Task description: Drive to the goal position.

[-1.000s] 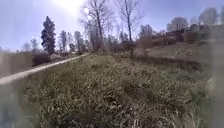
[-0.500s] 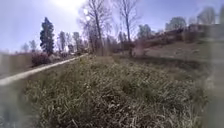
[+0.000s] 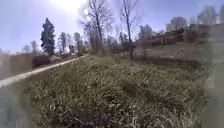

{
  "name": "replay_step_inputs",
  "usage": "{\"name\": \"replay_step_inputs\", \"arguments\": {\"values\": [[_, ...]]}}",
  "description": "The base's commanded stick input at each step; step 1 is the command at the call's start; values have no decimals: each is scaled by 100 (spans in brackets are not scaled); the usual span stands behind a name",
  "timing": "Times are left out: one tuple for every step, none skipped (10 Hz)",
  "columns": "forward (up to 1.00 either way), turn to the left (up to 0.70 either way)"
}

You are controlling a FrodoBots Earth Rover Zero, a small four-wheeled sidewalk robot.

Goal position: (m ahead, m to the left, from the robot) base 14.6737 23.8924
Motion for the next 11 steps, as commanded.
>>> {"name": "replay_step_inputs", "arguments": {"values": [[-45, 27], [-45, 27], [-45, 27], [-45, 27], [-45, 27], [-45, 27], [-45, 27], [-45, 27], [-45, 27], [-45, 27], [-16, -20]]}}
